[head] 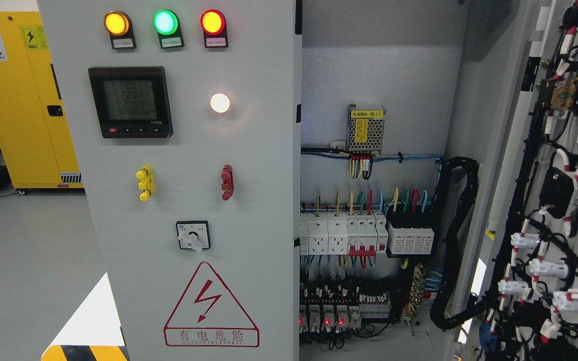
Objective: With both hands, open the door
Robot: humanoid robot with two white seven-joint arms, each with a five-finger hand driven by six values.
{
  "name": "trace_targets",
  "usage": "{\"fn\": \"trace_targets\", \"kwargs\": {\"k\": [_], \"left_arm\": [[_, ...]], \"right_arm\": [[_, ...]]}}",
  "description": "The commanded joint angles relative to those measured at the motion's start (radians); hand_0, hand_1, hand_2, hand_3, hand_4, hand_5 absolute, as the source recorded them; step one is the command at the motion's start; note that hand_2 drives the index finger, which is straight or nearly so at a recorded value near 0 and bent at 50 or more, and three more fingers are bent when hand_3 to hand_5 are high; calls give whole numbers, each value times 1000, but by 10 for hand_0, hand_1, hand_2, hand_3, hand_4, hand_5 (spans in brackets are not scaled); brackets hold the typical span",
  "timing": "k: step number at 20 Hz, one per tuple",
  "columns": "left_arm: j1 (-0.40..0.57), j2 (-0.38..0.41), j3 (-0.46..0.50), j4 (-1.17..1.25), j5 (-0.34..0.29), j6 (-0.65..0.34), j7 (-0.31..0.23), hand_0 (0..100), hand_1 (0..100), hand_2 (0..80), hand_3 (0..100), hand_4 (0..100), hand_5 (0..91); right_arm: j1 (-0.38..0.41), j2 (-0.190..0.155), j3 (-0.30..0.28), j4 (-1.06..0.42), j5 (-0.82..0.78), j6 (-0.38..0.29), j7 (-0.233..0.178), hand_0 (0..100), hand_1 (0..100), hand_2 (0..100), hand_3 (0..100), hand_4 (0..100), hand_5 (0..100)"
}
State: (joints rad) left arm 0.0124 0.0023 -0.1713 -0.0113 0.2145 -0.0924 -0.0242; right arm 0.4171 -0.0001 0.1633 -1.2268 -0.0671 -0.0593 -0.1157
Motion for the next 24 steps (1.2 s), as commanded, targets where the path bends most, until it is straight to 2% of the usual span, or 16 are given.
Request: {"fn": "trace_targets", "kwargs": {"k": [1,3,6,10,14,21,24], "left_arm": [[8,28,3,-1,0,6,-2,120,556,0,0,0,0],[8,30,3,1,0,6,-2,120,556,0,0,0,0],[9,38,4,2,2,5,-2,120,556,0,0,0,0],[9,36,3,-4,0,-4,-2,120,556,0,0,0,0],[11,31,3,-6,0,-6,-3,120,556,0,0,0,0],[12,30,4,-6,0,-6,-3,120,556,0,0,0,0],[12,30,4,-6,0,-6,-3,120,556,0,0,0,0]], "right_arm": [[-10,18,177,-707,-2,3,-4,0,500,40,0,0,0],[-41,40,220,-753,-2,0,-4,0,500,40,0,0,0],[-112,66,243,-755,-2,-2,-5,0,500,40,0,0,0],[-245,87,233,-757,-2,-4,-12,0,500,40,0,0,0],[-322,124,229,-763,0,-2,-13,0,500,40,0,0,0],[-438,127,232,-749,4,1,-16,0,500,40,0,0,0],[-524,127,229,-695,10,12,-16,0,500,40,0,0,0]]}}
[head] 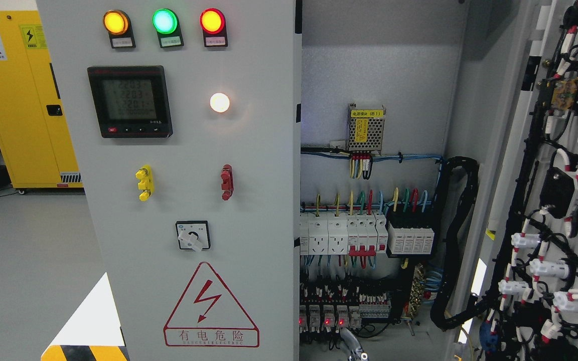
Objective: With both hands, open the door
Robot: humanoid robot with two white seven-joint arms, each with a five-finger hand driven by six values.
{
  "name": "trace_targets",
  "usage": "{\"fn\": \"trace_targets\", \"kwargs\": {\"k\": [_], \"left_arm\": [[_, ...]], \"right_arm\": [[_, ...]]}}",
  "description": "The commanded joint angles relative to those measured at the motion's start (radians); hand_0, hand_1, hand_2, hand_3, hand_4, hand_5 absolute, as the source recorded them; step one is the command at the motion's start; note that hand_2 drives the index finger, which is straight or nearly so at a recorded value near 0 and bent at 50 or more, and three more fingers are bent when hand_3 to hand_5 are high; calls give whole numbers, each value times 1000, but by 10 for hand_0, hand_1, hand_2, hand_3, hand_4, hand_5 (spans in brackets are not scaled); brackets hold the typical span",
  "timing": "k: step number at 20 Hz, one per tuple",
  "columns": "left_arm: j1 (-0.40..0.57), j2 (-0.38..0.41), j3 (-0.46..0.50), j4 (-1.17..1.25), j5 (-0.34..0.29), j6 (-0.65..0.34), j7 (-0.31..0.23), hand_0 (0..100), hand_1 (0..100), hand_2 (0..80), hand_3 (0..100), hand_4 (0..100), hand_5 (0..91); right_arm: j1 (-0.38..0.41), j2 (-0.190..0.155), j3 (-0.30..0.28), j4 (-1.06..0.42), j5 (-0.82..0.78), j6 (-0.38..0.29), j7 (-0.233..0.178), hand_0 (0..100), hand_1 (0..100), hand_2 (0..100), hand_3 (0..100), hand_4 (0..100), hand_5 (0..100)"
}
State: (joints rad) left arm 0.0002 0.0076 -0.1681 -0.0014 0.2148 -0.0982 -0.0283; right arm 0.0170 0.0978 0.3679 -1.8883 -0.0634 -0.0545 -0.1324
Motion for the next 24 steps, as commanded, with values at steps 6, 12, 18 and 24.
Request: {"fn": "trace_targets", "kwargs": {"k": [6,12,18,24], "left_arm": [[24,23,1,-15,0,2,1,120,556,0,0,0,0],[23,22,1,-15,0,2,1,120,556,0,0,0,0],[23,19,1,-15,0,2,1,120,556,0,0,0,0],[24,11,-1,-15,0,2,1,120,556,0,0,0,0]], "right_arm": [[-259,39,-20,90,11,48,-1,0,500,40,0,0,0],[-385,40,-52,176,11,97,-1,0,500,40,0,0,0],[-483,43,-60,250,8,102,-1,0,500,40,0,0,0],[-549,45,-67,327,-6,151,5,0,500,40,0,0,0]]}}
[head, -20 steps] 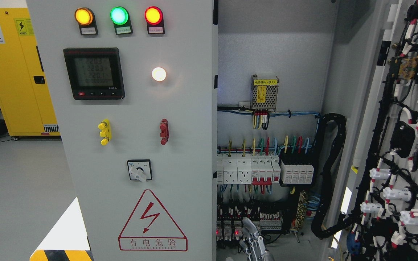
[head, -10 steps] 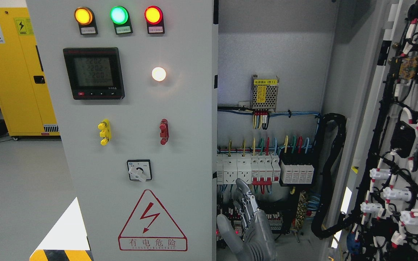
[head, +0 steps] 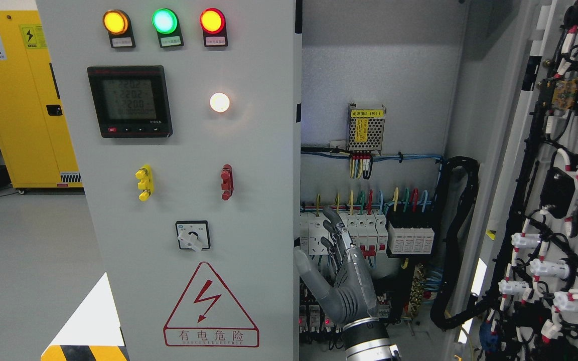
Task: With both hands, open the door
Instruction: 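Raise the right hand into the gap behind the meter-panel door edge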
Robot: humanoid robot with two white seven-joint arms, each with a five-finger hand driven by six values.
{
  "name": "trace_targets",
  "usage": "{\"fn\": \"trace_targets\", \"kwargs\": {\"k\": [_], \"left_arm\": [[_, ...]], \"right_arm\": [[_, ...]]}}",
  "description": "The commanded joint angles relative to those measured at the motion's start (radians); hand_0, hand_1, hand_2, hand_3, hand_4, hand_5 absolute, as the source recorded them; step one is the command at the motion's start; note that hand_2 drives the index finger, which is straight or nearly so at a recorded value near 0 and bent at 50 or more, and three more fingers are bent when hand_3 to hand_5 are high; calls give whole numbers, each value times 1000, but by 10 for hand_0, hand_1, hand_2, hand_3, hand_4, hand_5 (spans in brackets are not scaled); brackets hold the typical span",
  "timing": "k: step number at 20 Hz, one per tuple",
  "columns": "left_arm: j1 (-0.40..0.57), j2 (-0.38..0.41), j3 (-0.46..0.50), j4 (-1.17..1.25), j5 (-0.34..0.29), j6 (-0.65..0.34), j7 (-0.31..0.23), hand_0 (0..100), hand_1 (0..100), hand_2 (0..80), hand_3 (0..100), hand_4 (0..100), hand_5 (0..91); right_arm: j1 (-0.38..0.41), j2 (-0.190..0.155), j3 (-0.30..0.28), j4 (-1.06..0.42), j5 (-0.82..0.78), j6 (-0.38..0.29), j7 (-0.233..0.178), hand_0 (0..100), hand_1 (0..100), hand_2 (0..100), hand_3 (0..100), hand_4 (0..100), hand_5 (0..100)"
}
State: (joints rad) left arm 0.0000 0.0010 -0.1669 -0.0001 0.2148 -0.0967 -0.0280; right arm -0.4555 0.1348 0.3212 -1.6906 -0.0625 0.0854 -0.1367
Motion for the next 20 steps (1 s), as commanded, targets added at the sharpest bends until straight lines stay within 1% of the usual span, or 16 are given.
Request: {"fn": "trace_targets", "kwargs": {"k": [1,5,8,11,14,15,20], "left_arm": [[25,17,-2,-17,0,0,0,120,556,0,0,0,0],[25,34,-2,-15,0,0,0,120,556,0,0,0,0],[25,54,-2,-12,0,0,0,120,556,0,0,0,0],[25,48,-3,-15,0,0,0,120,556,0,0,0,0],[12,47,-3,-18,-2,-1,0,120,556,0,0,0,0],[3,48,-3,-18,-2,-1,0,120,556,0,0,0,0],[-29,42,-3,-18,-2,-1,0,120,556,0,0,0,0]], "right_arm": [[-84,8,-25,138,-6,13,11,0,500,40,0,0,0],[-104,8,-13,140,-20,16,17,0,500,40,0,0,0],[-134,9,-14,150,-94,16,17,0,500,40,0,0,0],[-144,9,-14,163,-97,16,22,0,500,40,0,0,0],[-164,9,-22,180,-95,16,110,0,500,40,0,0,0],[-167,9,-24,180,-99,14,121,0,500,40,0,0,0],[-176,9,-45,209,-102,13,131,0,500,40,0,0,0]]}}
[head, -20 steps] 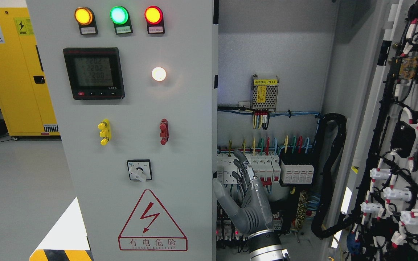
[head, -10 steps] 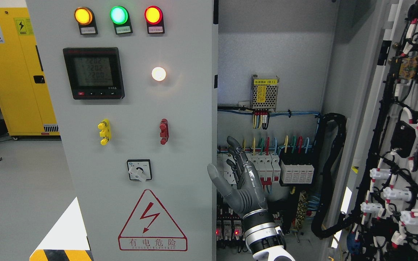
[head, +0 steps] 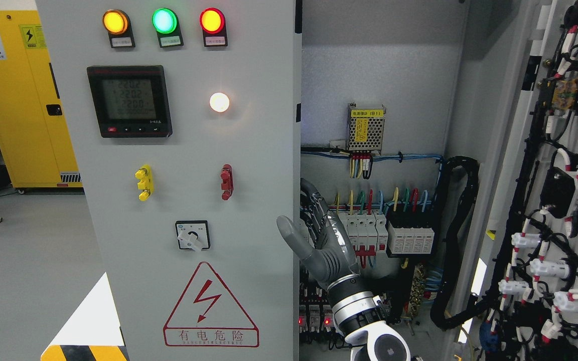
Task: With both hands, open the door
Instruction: 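Raise the right hand into the gap behind the meter-panel door edge, then hook the right hand fingers behind the meter-panel door edge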
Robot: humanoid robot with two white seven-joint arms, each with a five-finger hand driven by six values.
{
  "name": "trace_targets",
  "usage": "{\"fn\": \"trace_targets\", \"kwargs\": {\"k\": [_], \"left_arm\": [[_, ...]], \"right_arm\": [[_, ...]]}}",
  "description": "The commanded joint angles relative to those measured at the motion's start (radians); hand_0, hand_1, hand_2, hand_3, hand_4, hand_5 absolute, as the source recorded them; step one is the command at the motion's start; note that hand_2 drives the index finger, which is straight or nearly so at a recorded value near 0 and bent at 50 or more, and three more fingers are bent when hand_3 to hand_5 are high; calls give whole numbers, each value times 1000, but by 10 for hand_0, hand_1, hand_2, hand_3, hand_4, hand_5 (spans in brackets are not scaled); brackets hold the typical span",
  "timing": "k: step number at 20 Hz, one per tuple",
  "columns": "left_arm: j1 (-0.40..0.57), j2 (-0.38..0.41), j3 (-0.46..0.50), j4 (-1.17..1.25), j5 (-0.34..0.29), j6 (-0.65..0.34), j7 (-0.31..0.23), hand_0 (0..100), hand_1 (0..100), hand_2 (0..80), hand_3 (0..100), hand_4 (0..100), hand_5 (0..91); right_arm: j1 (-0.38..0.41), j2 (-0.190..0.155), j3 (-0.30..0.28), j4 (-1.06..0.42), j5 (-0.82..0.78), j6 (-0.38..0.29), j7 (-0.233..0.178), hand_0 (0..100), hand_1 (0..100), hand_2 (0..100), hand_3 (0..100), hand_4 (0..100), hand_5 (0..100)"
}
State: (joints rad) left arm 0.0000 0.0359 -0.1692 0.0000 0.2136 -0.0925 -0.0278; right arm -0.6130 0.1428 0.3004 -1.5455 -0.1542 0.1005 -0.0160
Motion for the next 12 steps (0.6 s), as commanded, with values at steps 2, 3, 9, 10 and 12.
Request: {"fn": "trace_targets", "kwargs": {"k": [2,3,9,10,12], "left_arm": [[-32,3,2,-20,0,-6,0,120,556,0,0,0,0],[-32,-2,2,-20,0,-6,0,120,556,0,0,0,0],[-44,-17,0,-20,0,-6,0,120,556,0,0,0,0],[-46,-17,-1,-20,0,-6,0,120,556,0,0,0,0],[-47,-14,-1,-20,0,-6,0,120,556,0,0,0,0]], "right_arm": [[-40,1,-49,103,-11,-4,17,0,500,40,0,0,0],[-45,1,-63,110,-12,-4,51,0,500,40,0,0,0],[-59,1,-104,127,-12,-2,171,0,500,40,0,0,0],[-63,1,-110,127,-12,-1,174,0,500,40,0,0,0],[-70,1,-113,131,-27,1,198,0,500,40,0,0,0]]}}
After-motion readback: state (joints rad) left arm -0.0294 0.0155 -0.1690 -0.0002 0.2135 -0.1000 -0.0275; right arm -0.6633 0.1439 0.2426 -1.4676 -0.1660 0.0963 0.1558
